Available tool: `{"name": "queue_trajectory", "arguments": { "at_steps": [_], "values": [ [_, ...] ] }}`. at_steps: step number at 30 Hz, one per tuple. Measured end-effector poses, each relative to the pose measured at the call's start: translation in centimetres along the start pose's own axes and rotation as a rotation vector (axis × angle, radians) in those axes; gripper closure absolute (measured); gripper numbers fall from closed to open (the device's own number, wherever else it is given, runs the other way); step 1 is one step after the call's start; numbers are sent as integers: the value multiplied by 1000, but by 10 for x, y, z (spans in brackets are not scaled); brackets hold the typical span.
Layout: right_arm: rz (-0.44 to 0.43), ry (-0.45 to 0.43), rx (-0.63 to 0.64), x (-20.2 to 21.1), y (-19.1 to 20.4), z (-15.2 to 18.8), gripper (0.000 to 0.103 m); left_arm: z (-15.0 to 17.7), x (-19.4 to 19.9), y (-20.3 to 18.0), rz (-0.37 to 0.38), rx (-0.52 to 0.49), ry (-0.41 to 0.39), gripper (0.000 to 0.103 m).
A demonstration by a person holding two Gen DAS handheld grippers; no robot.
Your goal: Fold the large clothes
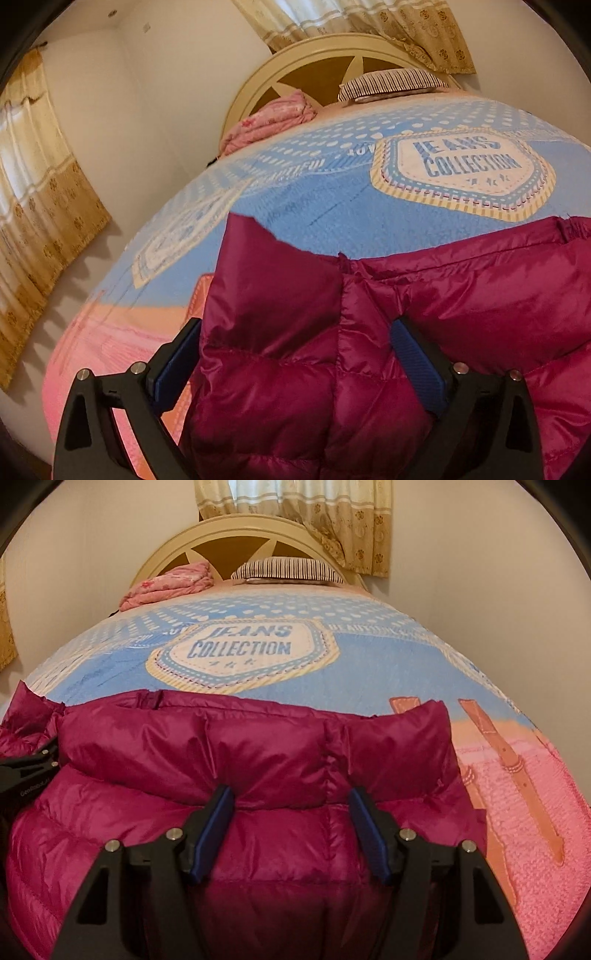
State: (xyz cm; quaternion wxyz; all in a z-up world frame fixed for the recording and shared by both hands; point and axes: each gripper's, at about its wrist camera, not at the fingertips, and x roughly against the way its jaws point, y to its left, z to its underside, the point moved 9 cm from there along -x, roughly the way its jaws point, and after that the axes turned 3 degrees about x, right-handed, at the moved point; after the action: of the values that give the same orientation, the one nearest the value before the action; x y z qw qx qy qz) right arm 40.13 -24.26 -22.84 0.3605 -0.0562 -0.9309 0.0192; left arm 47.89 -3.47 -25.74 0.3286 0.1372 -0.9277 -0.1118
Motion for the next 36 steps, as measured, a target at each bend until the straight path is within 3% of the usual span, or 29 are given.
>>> {"name": "queue_trajectory", "arguments": {
  "at_steps": [14,25,30,33,35,36],
  "values": [
    [46,82,23,-18,4,7,34,12,-23,0,123,83,126,1],
    [71,115,47,-26,4,11,33,13,-24,-1,129,90,137,1],
    [72,128,58,-25,4,9,33,8,-17,3,98,46,144,1],
    [77,121,27,-7,1,2,31,-1,18,22,125,73,92,1],
    [87,33,-8,25,6,-9,28,-2,45,35,160,97,31,1],
    [86,1,-4,37,13,-13,21,1,54,40,153,97,12,1]
  ]
}}
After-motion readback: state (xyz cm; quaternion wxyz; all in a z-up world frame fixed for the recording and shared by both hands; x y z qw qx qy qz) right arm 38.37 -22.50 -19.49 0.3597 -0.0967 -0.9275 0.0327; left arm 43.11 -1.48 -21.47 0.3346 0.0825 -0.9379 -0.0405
